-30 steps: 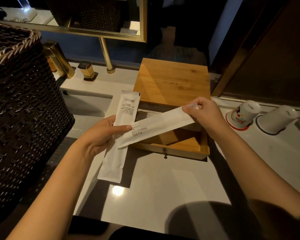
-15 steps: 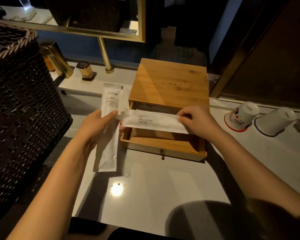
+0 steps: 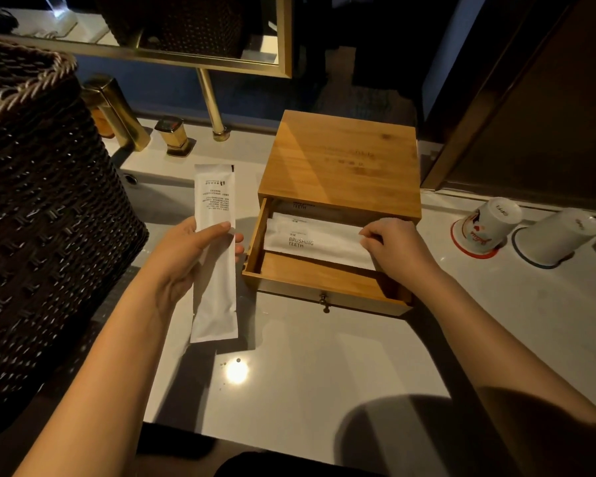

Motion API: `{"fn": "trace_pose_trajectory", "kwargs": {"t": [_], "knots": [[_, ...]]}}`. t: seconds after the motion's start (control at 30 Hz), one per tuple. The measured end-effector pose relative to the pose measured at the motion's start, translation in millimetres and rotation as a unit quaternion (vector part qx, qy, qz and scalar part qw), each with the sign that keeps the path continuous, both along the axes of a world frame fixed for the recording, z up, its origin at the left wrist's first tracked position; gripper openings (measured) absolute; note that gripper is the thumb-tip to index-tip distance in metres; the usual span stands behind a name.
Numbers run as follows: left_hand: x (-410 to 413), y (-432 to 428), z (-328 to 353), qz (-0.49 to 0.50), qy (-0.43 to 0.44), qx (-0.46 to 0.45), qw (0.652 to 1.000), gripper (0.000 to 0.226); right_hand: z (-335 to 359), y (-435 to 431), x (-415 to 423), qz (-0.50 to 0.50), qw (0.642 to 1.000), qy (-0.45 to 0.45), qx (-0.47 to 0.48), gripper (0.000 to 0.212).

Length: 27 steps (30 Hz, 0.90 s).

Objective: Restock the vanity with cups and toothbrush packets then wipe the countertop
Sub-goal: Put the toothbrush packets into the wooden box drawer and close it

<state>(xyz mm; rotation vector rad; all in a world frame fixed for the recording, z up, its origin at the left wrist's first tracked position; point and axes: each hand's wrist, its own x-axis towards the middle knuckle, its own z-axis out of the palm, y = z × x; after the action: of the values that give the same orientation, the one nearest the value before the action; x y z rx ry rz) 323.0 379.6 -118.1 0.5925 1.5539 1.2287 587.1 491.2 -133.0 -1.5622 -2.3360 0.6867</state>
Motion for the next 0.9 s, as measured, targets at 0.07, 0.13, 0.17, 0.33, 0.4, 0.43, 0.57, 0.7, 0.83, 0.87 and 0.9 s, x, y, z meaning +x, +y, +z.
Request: {"fn": "trace_pose_trajectory", "kwargs": {"t": [0.07,0.13,0.17,0.33,0.4,0.43,0.57,0.7,0.83,0.87,0.9], "knots": [[0.4,-0.3,-1.5,0.004,0.005,-0.008,1.000,0.033,6.8,-0.1,3.0,0.009,0.999,-0.004,0.037,0.021],[1.9,0.9,-3.8,0.004,0.014,-0.016,1.000,0.037,11.4,2.6,4.2,0.016,0.998,-0.013,0.055,0.020],[2.9,1.9,-4.8,0.003,0.018,-0.021,1.000,0.038,11.7,4.0,3.2,0.019,0.998,-0.023,0.053,0.020],[10.5,6.6,-7.4,-0.004,0.008,-0.031,0.999,0.033,-4.7,5.4,-8.8,0.019,0.999,-0.023,0.015,0.024],[12.6,6.6,-8.5,-0.005,0.000,-0.029,1.000,0.029,-13.0,6.1,-9.5,0.007,1.000,-0.014,0.020,0.023],[13.5,6.3,-8.8,-0.004,-0.007,-0.027,1.000,0.027,-16.6,6.2,-9.2,0.003,1.000,-0.014,0.025,0.022],[16.1,5.4,-7.9,-0.004,-0.022,-0.025,0.999,0.030,-27.6,7.3,-9.2,0.001,0.997,-0.032,0.067,0.018],[20.0,4.5,-4.8,-0.014,-0.028,-0.016,0.999,0.031,-34.8,9.0,-10.3,0.003,0.996,-0.022,0.086,0.019],[22.9,2.8,1.0,-0.050,-0.009,-0.014,0.999,0.030,-33.0,7.6,-8.7,0.027,0.997,-0.003,0.070,0.027],[23.3,1.8,3.1,-0.068,0.004,-0.015,0.998,0.030,-30.0,5.8,-7.8,0.034,0.997,0.011,0.065,0.029],[24.4,0.5,5.7,-0.091,0.021,-0.015,0.995,0.029,-25.8,3.2,-6.8,0.043,0.997,0.033,0.061,0.031]]}}
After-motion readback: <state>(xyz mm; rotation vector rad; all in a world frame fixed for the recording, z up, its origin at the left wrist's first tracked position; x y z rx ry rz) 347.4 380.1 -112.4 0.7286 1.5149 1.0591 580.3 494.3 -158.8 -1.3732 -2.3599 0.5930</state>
